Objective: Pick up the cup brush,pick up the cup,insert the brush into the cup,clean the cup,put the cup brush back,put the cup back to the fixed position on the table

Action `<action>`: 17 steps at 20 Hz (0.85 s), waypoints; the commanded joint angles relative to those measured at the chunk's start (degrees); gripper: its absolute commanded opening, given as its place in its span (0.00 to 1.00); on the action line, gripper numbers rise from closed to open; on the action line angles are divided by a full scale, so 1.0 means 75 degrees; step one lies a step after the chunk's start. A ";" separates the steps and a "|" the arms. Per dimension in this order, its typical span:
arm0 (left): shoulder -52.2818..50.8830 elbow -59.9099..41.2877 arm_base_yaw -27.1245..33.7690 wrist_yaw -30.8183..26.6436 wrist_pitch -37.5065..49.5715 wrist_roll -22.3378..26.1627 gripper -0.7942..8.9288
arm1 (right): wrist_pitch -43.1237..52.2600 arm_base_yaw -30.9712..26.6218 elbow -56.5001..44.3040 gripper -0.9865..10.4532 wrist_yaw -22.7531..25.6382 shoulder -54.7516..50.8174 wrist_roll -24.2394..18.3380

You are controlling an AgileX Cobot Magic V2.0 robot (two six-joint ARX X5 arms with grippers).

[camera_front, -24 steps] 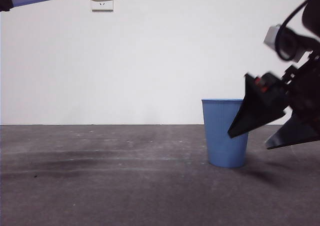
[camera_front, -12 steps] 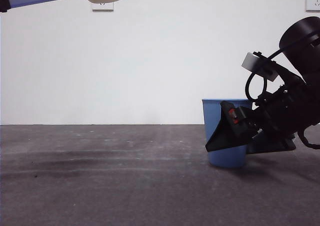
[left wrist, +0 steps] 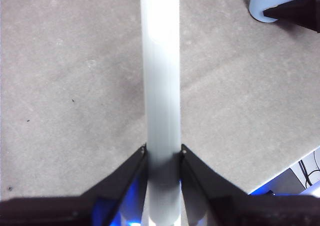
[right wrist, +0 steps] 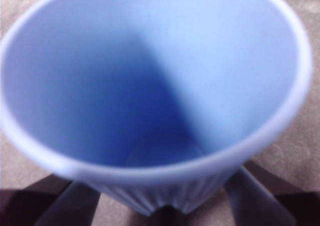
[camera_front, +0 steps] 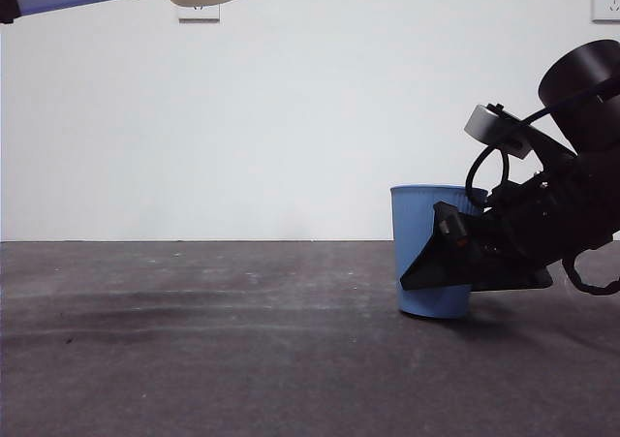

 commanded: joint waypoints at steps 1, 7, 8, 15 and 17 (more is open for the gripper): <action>-0.0015 -0.0006 -0.0015 0.0000 0.0012 0.0035 0.07 | -0.0020 0.0038 -0.0087 0.08 -0.0035 0.0149 0.0023; -0.0015 -0.0006 -0.0015 0.0006 0.0006 0.0096 0.07 | -0.0152 0.0114 -0.0087 0.08 -0.0038 -0.0067 0.0093; -0.0015 -0.0006 -0.0015 0.0006 -0.0015 0.0175 0.07 | -0.0423 0.0140 -0.0087 0.08 -0.0035 -0.0335 0.0087; 0.0009 -0.0006 -0.0015 0.0009 -0.0440 0.1058 0.07 | -0.3995 0.0481 0.0481 0.07 0.0568 -0.3494 -0.0527; 0.0009 -0.0006 -0.0015 0.0026 -0.0562 0.1212 0.07 | -0.5266 0.0577 0.0994 0.07 0.1099 -0.3975 -0.0720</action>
